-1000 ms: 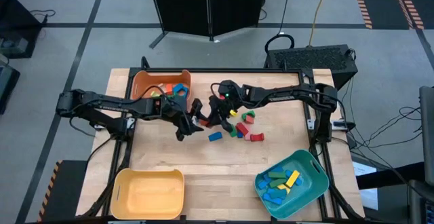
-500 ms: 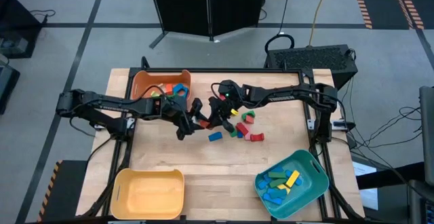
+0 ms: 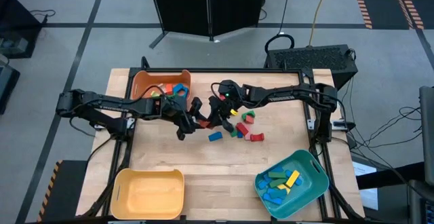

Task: Sort blocks by size
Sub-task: Put the orange arch block into the orange bin

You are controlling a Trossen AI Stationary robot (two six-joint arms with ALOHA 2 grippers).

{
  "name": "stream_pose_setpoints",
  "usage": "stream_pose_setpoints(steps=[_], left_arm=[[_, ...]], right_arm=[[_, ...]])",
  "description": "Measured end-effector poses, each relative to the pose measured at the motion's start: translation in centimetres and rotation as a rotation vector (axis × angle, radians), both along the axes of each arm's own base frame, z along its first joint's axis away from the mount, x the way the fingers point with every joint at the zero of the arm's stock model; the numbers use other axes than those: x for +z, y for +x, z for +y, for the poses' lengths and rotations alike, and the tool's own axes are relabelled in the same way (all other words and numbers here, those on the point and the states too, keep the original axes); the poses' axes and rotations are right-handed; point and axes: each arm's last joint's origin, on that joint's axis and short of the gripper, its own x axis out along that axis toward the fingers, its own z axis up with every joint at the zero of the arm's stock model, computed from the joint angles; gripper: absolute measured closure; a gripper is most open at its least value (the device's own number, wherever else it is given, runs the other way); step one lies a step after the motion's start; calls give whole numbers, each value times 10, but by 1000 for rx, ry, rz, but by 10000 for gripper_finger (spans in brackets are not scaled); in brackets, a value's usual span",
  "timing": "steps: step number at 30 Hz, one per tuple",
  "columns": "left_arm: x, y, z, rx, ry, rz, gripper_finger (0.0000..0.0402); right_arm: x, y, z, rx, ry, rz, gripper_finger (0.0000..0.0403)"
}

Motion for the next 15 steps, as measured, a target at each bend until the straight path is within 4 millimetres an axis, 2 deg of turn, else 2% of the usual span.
stream_pose_setpoints(steps=[7,15], left_arm=[[-2,-2,15,122,6,15,269],[0,-3,27,232,-66,-4,269]], right_arm=[[3,-4,-6,-216,-120,76,295],[17,-11,0,-279,-193,86,259]])
